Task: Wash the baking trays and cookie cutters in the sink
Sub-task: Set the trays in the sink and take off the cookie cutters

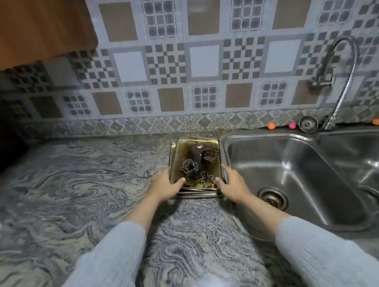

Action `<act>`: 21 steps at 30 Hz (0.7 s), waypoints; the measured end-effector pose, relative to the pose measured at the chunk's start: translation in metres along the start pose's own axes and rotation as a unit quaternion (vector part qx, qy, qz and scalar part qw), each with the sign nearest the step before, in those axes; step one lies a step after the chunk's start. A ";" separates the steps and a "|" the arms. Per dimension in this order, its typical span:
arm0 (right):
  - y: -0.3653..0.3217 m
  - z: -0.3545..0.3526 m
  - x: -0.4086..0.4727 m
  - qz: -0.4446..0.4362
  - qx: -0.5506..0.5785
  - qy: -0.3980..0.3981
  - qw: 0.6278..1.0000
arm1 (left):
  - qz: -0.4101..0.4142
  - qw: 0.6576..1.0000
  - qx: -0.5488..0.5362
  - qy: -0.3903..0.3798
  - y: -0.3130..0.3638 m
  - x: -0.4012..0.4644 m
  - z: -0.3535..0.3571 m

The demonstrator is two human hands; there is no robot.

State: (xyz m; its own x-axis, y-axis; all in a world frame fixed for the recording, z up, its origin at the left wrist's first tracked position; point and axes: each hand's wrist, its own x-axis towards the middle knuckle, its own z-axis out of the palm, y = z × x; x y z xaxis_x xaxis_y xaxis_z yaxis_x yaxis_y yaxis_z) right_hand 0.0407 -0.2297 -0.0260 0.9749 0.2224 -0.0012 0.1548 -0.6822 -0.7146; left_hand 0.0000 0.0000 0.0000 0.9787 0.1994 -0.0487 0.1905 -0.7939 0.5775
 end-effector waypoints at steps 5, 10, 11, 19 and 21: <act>0.009 0.015 0.024 0.017 -0.013 0.006 1.000 | -0.011 1.000 0.014 -0.008 -0.010 0.027 0.012; 0.005 0.024 0.037 0.033 -0.029 0.008 0.999 | -0.006 1.000 0.019 -0.020 -0.012 0.048 0.023; 0.005 0.026 0.038 0.036 -0.031 0.009 0.999 | -0.007 1.000 0.019 -0.019 -0.012 0.049 0.025; -0.011 0.044 0.033 0.107 0.046 0.061 0.991 | 0.006 0.996 -0.090 0.020 -0.020 0.057 0.029; -0.013 0.047 0.030 0.116 0.090 0.084 0.986 | 0.009 0.993 -0.112 0.021 -0.021 0.057 0.028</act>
State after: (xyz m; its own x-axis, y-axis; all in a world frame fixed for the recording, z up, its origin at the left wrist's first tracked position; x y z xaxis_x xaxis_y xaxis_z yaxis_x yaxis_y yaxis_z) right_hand 0.0609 -0.1814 -0.0493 0.9959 -0.0531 -0.0738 -0.0909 -0.5632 -0.8213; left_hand 0.0535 0.0123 -0.0376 0.9767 0.2147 -0.0055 0.1472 -0.6506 0.7450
